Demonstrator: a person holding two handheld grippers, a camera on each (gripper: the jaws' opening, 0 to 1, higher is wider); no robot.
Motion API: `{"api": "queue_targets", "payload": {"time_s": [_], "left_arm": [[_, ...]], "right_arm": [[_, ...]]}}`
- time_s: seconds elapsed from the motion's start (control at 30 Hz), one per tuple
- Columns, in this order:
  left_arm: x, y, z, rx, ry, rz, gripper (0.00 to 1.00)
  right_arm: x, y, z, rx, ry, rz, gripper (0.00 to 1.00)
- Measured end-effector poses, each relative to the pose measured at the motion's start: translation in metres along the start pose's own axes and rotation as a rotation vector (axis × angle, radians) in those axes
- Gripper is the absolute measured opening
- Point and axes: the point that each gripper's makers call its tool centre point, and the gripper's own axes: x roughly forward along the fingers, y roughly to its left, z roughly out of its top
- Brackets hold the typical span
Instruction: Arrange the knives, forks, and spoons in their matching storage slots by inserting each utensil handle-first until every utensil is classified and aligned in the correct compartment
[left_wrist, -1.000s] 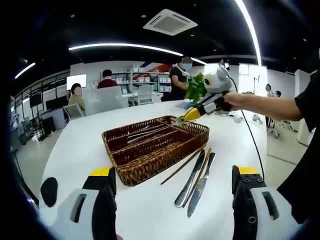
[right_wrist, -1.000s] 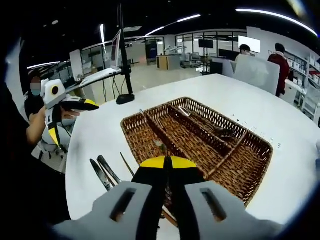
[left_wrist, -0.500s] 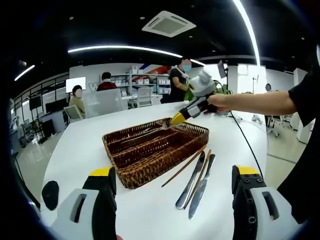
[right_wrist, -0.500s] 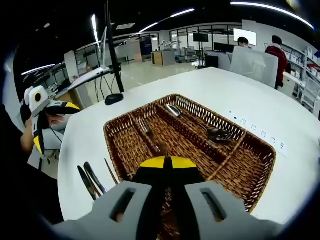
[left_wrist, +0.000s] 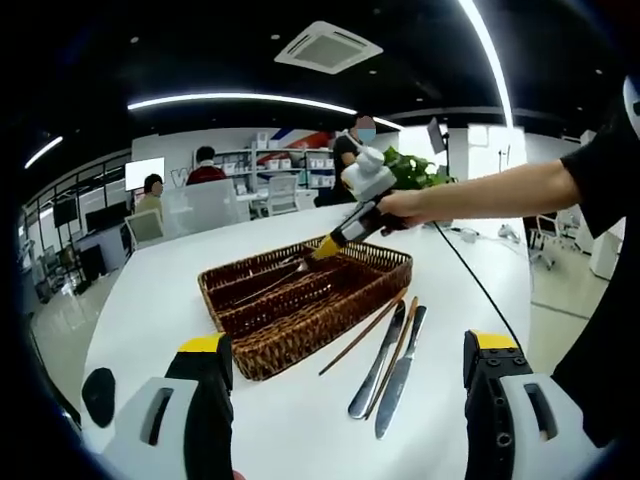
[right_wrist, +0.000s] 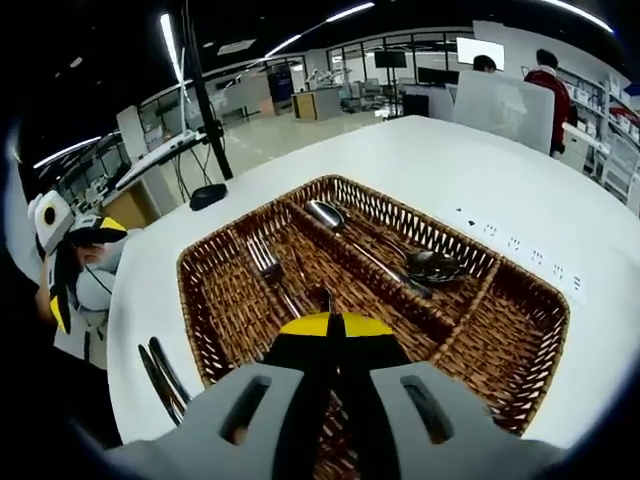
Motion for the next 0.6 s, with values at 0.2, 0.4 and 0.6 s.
{"api": "queue_targets", "payload": {"time_s": [0.2, 0.4, 0.6], "left_arm": [[0.001, 0.000, 0.000, 0.004, 0.002, -0.004, 0.98], [0.006, 0.002, 0.002, 0.000, 0.005, -0.004, 0.98], [0.009, 0.001, 0.003, -0.002, 0.005, -0.014, 0.97]], "right_arm": [[0.009, -0.001, -0.004, 0.072, 0.003, 0.036, 0.00], [0.009, -0.015, -0.012, 0.107, 0.042, 0.022, 0.01], [0.015, -0.016, -0.015, 0.042, 0.091, -0.006, 0.03]]}}
